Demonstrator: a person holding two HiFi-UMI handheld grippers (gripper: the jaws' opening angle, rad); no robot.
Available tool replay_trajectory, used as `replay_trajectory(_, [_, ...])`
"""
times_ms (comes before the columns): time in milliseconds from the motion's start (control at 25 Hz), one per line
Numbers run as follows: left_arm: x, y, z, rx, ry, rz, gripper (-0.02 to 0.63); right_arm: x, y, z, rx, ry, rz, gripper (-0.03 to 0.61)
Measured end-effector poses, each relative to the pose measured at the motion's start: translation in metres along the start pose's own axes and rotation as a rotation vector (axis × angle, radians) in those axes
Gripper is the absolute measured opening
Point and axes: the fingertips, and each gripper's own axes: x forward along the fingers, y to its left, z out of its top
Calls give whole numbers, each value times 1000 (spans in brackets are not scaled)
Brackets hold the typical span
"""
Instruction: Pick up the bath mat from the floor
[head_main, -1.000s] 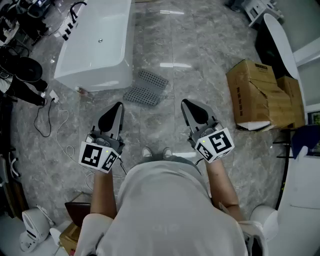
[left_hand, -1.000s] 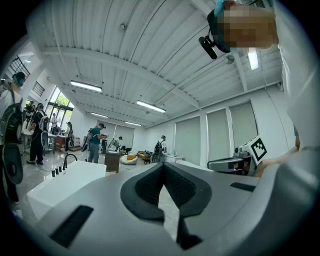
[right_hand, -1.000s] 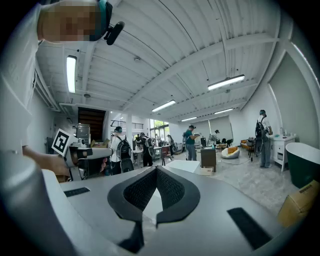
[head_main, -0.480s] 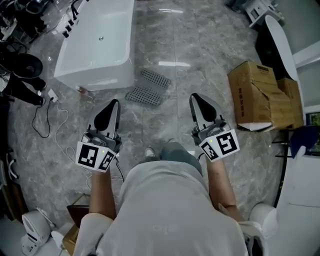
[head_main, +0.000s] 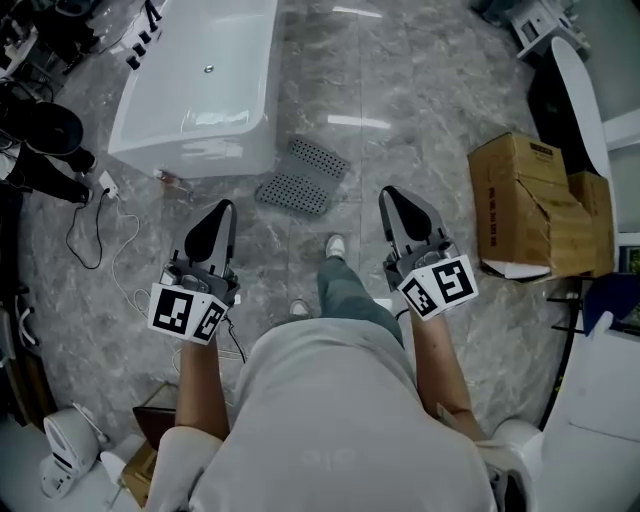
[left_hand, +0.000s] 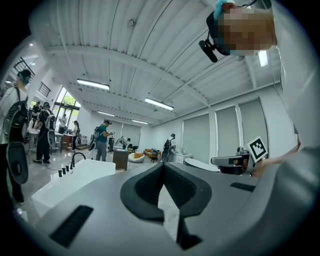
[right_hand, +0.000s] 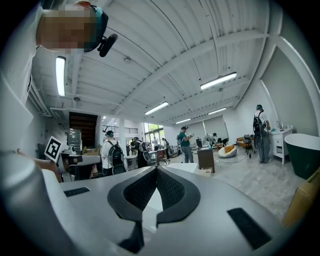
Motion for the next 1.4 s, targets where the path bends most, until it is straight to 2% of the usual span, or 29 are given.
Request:
replay_trajectory(400, [107, 50, -13, -52, 57, 190, 15, 110, -106, -13, 60, 72, 143, 26])
replay_trajectory(600, [133, 57, -24, -66, 82, 304, 15, 155, -134, -27, 64, 130, 257, 26])
replay_trajectory(760, [121, 74, -41, -96, 108, 415, 15, 190, -130, -49, 32, 188, 334, 26])
replay_trajectory(920, [90, 95, -60, -136, 138, 524, 15, 221, -107, -75, 40, 256, 416, 26])
replay_trajectory(1120, [54, 118, -87, -185, 174, 600, 15, 253, -69, -119, 10, 351, 494, 28])
replay_trajectory(1400, [20, 143, -134, -260, 236, 653, 15, 272, -36, -193, -23, 500, 531, 29])
